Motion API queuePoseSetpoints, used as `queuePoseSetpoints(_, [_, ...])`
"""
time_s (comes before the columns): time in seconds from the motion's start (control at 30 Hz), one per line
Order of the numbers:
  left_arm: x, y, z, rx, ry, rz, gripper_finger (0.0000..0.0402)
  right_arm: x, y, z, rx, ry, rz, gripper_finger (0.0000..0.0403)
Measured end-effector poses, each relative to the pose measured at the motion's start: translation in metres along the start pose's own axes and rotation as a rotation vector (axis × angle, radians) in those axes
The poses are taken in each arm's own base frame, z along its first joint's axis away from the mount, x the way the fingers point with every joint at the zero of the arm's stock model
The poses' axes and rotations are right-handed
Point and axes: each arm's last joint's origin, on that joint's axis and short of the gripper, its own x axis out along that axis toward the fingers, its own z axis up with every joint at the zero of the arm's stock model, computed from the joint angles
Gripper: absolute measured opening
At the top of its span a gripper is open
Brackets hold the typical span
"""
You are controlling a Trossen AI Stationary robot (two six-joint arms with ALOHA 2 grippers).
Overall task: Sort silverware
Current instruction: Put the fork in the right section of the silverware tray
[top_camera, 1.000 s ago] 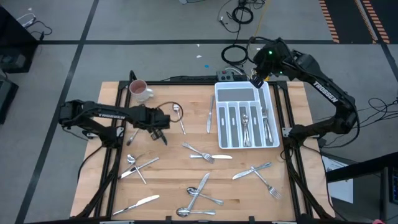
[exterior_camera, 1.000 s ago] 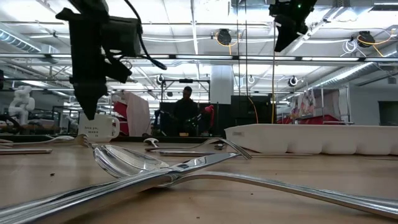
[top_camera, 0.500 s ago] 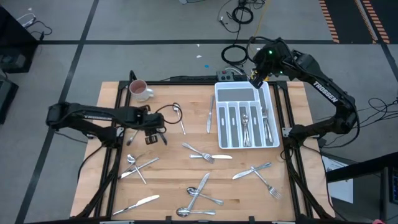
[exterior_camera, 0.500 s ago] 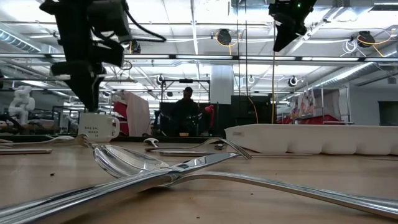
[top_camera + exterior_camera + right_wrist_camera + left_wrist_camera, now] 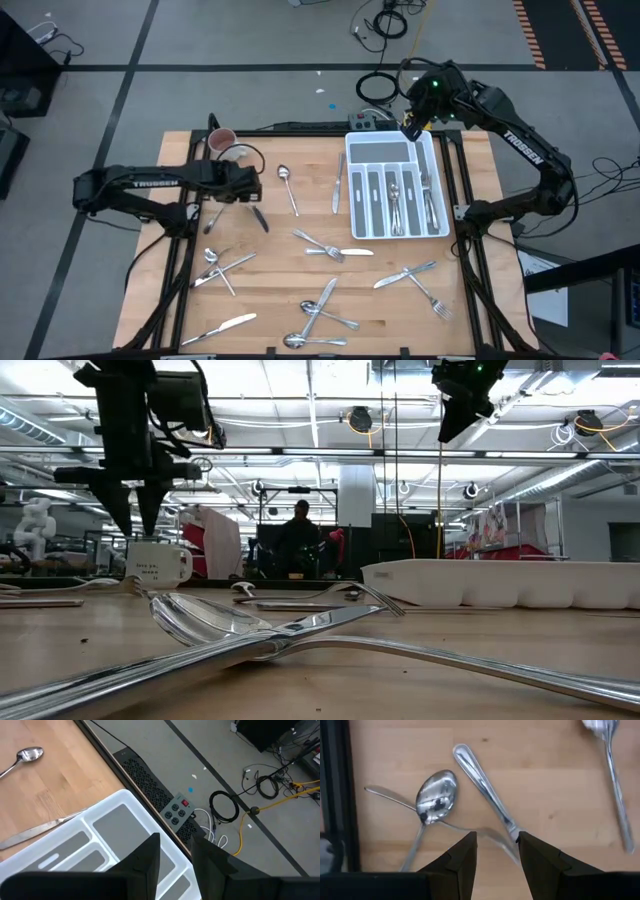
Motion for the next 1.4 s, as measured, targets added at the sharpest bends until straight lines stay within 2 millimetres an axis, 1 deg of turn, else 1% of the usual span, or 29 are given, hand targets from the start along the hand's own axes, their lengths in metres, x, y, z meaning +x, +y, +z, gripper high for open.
queuePoseSetpoints(0.07, [0.003, -0.001, 0.0, -0.047, 0.002, 0.006, 0.015, 0.0, 0.0, 0.001, 0.001, -0.006, -0.001, 0.01])
queuePoseSetpoints(0.17, [0.012, -0.001, -0.003, -0.108, 0.045, 0.043, 0.015, 0.0, 0.0, 0.001, 0.002, -0.011, -0.002, 0.01])
queuePoseSetpoints(0.23, [0.017, -0.002, -0.005, -0.117, 0.082, 0.06, 0.015, 0.0, 0.0, 0.002, 0.003, -0.016, -0.003, 0.01])
queuePoseSetpoints(0.3, [0.02, -0.004, -0.006, -0.091, 0.086, 0.073, 0.015, 0.0, 0.0, 0.002, 0.003, -0.022, -0.004, 0.01])
queuePoseSetpoints(0.4, [0.025, -0.007, -0.008, 0.002, 0.052, 0.094, 0.015, 0.0, 0.0, 0.002, 0.003, -0.024, -0.004, 0.01])
queuePoseSetpoints(0.57, [0.029, -0.013, -0.007, 0.331, 0.041, 0.069, 0.015, 0.0, 0.0, 0.003, -0.028, -0.029, 0.02, 0.01])
queuePoseSetpoints(0.7, [0.03, -0.016, -0.008, 0.529, 0.069, 0.02, 0.015, 0.0, 0.001, 0.003, -0.047, -0.034, 0.047, 0.01])
queuePoseSetpoints(0.97, [0.029, -0.014, -0.008, 0.626, 0.067, 0.034, 0.015, 0.0, 0.001, 0.003, -0.05, -0.036, 0.046, 0.01])
queuePoseSetpoints(1.13, [0.028, -0.016, -0.012, 0.838, 0.081, 0.014, 0.015, 0.0, 0.001, 0.003, -0.049, -0.037, 0.046, 0.01])
queuePoseSetpoints(1.4, [0.027, -0.018, -0.022, 1.078, 0.12, -0.038, 0.015, 0.0, 0.001, 0.003, -0.026, -0.036, 0.046, 0.01])
